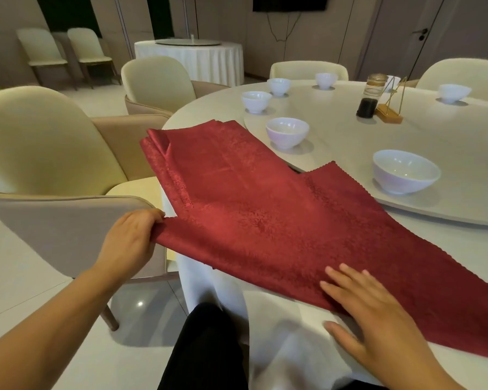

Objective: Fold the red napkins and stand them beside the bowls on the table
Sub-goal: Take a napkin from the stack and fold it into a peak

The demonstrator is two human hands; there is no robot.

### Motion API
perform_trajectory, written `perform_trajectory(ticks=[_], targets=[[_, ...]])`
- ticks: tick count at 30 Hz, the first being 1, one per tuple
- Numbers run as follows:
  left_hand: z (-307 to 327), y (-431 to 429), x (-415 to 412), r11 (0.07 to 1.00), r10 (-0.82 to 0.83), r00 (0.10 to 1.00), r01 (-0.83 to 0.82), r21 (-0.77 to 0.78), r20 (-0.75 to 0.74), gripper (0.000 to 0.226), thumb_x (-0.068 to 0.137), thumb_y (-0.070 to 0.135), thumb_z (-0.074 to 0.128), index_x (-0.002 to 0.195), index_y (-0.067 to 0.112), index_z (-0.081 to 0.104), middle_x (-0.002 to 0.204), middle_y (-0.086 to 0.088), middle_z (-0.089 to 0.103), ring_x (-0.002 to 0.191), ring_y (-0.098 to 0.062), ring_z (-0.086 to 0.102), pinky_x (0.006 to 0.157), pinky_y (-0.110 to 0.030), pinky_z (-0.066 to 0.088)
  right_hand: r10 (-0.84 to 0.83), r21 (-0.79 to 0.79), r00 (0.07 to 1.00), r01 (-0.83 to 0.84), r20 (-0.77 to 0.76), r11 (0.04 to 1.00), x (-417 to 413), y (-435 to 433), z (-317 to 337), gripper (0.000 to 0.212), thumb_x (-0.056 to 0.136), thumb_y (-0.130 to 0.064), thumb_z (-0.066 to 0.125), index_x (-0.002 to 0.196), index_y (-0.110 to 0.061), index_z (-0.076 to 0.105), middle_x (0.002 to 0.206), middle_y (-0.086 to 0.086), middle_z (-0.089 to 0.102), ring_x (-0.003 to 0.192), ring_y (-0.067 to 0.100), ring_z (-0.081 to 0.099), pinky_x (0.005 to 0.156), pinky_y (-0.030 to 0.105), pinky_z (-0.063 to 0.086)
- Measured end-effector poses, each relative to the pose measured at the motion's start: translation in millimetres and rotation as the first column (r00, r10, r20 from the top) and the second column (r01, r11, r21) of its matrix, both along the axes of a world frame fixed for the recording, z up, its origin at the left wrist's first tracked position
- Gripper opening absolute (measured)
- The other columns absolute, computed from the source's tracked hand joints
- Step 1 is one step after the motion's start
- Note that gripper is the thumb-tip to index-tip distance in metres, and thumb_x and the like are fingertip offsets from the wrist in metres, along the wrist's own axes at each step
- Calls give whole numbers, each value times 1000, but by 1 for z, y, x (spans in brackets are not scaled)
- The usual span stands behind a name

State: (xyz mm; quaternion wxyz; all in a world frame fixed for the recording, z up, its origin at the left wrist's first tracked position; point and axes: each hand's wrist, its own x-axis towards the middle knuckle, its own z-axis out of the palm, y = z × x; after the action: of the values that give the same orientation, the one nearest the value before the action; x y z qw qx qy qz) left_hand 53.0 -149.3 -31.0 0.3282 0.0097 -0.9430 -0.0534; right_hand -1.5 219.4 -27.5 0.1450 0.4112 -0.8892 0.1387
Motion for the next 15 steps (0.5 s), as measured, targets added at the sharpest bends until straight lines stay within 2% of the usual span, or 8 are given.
perform_trajectory(ticks=[2, 4, 5, 6, 8, 10, 12, 15], targets=[[7, -2, 5, 1000, 21, 1000, -21, 10, 18, 25, 67, 0, 50, 85, 17, 49, 73, -9, 67, 60, -31, 63, 48, -23, 43, 18, -33, 1000, -19, -12, 999, -1, -5, -4, 59, 97, -48, 16, 99, -19, 69, 105, 1, 69, 108, 13, 52, 105, 21, 20], [13, -4, 12, 994, 40, 998, -44, 103, 43, 48, 64, -16, 64, 86, 24, 49, 75, 5, 66, 60, -26, 64, 49, -11, 33, 3, -53, 1000, -2, 11, 999, -1, -6, -6, 69, 99, -43, 15, 82, -14, 75, 92, 0, 73, 94, 15, 65, 104, 16, 22], [17, -5, 17, 984, 20, 999, -28, 176, 45, 56, 63, -20, 67, 91, 26, 49, 87, 13, 63, 65, -21, 64, 48, -12, 34, -1, -65, 999, 4, 42, 998, 0, -6, -5, 71, 99, -42, 15, 77, -13, 76, 88, -1, 73, 85, 14, 69, 103, 11, 22], [23, -5, 22, 972, -30, 999, 20, 234, 40, 59, 63, -21, 69, 93, 26, 51, 95, 27, 59, 71, -12, 64, 52, -12, 40, -10, -93, 998, 16, 64, 996, 1, -4, -5, 71, 99, -43, 16, 75, -13, 76, 86, -2, 73, 83, 12, 69, 101, 7, 22], [38, -1, 29, 931, -186, 982, 170, 323, 18, 43, 66, -19, 66, 82, 21, 65, 92, 47, 53, 81, 15, 56, 71, -1, 41, -9, -153, 996, 23, 94, 988, 5, 0, -6, 69, 99, -45, 19, 75, -14, 76, 86, -5, 73, 88, 4, 62, 97, 2, 23], [55, 0, 32, 857, -257, 966, 222, 465, 14, 42, 69, -18, 62, 73, 22, 74, 83, 46, 57, 83, 23, 54, 75, 4, 36, 13, -189, 996, 4, 91, 982, 4, 6, -8, 63, 97, -46, 24, 75, -17, 75, 89, -11, 70, 97, 4, 54, 93, 4, 30], [73, 3, 27, 782, -270, 958, 161, 603, 94, 70, 73, -22, 61, 61, 46, 70, 75, 35, 64, 76, 15, 59, 72, 1, 40, 49, -209, 991, -22, 122, 978, 0, 9, -4, 51, 92, -52, 32, 75, -26, 73, 96, -27, 61, 101, -5, 50, 93, 10, 34], [92, 10, 5, 807, -329, 888, 87, 584, 322, 71, 74, -14, 65, 53, 54, 65, 66, 23, 67, 66, 6, 61, 63, -3, 43, 15, -278, 985, 33, 170, 960, -10, 14, 5, 48, 83, -65, 36, 86, -32, 71, 103, -34, 52, 107, -17, 45, 95, 9, 38]])
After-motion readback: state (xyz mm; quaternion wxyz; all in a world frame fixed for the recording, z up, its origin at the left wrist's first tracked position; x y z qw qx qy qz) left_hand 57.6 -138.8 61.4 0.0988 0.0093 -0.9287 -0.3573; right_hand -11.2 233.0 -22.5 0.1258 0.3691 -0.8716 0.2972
